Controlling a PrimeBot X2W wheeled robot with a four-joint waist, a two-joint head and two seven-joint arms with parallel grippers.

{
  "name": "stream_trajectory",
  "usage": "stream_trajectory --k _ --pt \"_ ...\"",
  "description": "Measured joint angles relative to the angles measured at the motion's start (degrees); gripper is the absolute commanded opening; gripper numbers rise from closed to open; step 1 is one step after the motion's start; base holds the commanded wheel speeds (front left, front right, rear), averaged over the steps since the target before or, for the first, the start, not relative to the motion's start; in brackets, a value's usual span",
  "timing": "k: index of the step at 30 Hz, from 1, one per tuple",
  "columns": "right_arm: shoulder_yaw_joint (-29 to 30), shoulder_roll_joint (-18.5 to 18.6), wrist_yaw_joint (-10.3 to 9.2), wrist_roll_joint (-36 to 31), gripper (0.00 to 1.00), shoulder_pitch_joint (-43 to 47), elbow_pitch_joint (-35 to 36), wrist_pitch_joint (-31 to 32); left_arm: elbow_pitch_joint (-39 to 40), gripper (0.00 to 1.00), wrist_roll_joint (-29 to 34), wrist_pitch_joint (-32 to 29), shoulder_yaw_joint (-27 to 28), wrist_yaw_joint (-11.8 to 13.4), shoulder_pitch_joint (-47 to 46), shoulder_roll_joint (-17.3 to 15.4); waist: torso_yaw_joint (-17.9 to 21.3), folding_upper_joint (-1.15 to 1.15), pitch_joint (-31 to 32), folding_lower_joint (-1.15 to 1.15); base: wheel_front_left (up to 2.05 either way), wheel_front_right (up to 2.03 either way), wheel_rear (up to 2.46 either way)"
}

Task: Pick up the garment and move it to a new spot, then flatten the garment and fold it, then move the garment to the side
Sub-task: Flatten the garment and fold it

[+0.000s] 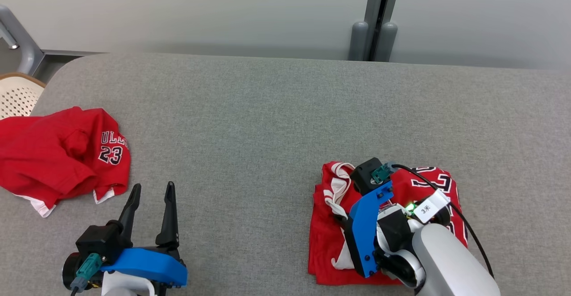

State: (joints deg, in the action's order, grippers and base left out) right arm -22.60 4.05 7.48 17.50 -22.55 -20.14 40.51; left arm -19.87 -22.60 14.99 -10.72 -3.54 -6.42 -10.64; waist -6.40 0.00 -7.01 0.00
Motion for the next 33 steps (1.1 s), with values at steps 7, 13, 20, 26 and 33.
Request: stream_trajectory --k 7,13,20,26,33 --pt "-1.3 -0.8 0.00 6.4 1.00 -1.1 0.7 -3.2 -0.2 1.00 0.0 0.0 0.4 0.0 -0.2 0.2 0.0 0.00 0.1 0.00 0.00 0.00 0.00" --pt "-0.6 -0.6 0.00 13.4 1.00 0.0 14.7 -7.9 -0.1 1.00 0.0 0.0 1.0 0.0 0.3 0.3 0.9 0.00 0.9 0.00 0.00 0.00 0.00" --pt "11.0 2.6 0.00 4.8 1.00 6.7 23.3 -14.3 0.4 1.00 0.0 0.0 1.4 0.1 0.9 0.2 2.0 0.00 1.8 0.00 0.00 0.00 0.00" --pt "21.4 2.2 0.00 -6.5 1.00 14.2 24.6 -22.2 0.8 1.00 0.0 0.0 1.6 0.0 1.4 0.1 2.3 0.00 2.4 0.00 0.00 0.00 0.00" --pt "29.4 -0.2 0.00 -13.6 1.00 19.8 19.1 -30.4 0.8 1.00 0.4 0.0 1.6 -0.1 1.6 0.2 2.5 0.00 3.2 0.00 0.00 0.00 0.00"
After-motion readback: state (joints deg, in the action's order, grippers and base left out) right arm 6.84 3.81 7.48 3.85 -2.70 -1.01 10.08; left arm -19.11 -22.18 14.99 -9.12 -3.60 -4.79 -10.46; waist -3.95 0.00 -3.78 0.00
